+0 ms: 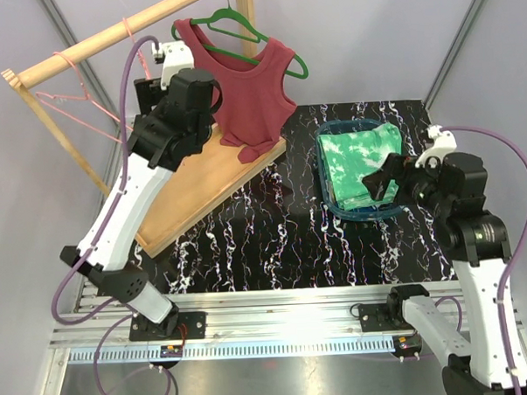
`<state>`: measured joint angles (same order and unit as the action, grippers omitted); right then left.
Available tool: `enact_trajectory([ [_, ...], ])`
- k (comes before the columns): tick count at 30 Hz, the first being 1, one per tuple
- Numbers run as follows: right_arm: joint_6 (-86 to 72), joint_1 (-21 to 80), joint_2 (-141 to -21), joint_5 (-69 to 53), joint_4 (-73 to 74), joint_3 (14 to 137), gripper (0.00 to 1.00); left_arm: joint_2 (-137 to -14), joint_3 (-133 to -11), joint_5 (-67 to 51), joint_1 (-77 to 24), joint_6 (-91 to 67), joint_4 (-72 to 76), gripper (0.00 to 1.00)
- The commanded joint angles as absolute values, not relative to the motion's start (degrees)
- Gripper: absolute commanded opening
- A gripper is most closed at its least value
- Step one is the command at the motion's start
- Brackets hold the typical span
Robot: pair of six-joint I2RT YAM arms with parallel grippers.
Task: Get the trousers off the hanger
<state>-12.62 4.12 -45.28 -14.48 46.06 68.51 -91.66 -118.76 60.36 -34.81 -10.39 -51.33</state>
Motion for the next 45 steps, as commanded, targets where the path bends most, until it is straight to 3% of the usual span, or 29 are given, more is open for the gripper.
enact_trajectory([
  [1, -10.02, 4.39, -41.76, -13.54, 53.23, 74.16, 0.99, -83.69, -117.35, 49.52, -36.56, -17.40, -54.15, 0.93],
  [3, -8.71, 4.39, -39.38, -12.40, 56.84, 75.32, 0.99, -77.04, -110.33, 45.38, -39.19, -19.07, -52.22, 0.99],
  [6, -8.09, 4.40, -36.39, -9.41, 60.98, 77.86, 1.00, -69.72, -99.95, 38.97, -41.92, -21.09, -46.68, 0.99],
  [12, -8.35, 4.83, -30.24, -5.89, 65.29, 80.77, 0.99, -54.16, -82.23, 39.55, -47.72, -25.57, -44.48, 0.99],
  [22, -7.38, 7.64, -23.91, -1.50, 67.41, 77.26, 0.99, -31.92, -52.84, 42.36, -48.78, -24.26, -41.05, 0.99],
  [30, -6.50, 8.26, -24.96, 3.60, 61.89, 72.61, 0.99, -25.23, -48.96, 47.20, -46.42, -19.25, -39.03, 0.99],
  [37, -6.50, 8.17, -28.91, 6.50, 56.69, 69.96, 1.00, -23.82, -46.85, 34.64, -28.94, -17.40, -33.75, 0.99],
  [45, -5.89, 8.17, -28.30, 6.50, 56.43, 68.56, 0.99, -22.06, -45.09, 34.28, -27.60, -18.10, -37.43, 0.99],
])
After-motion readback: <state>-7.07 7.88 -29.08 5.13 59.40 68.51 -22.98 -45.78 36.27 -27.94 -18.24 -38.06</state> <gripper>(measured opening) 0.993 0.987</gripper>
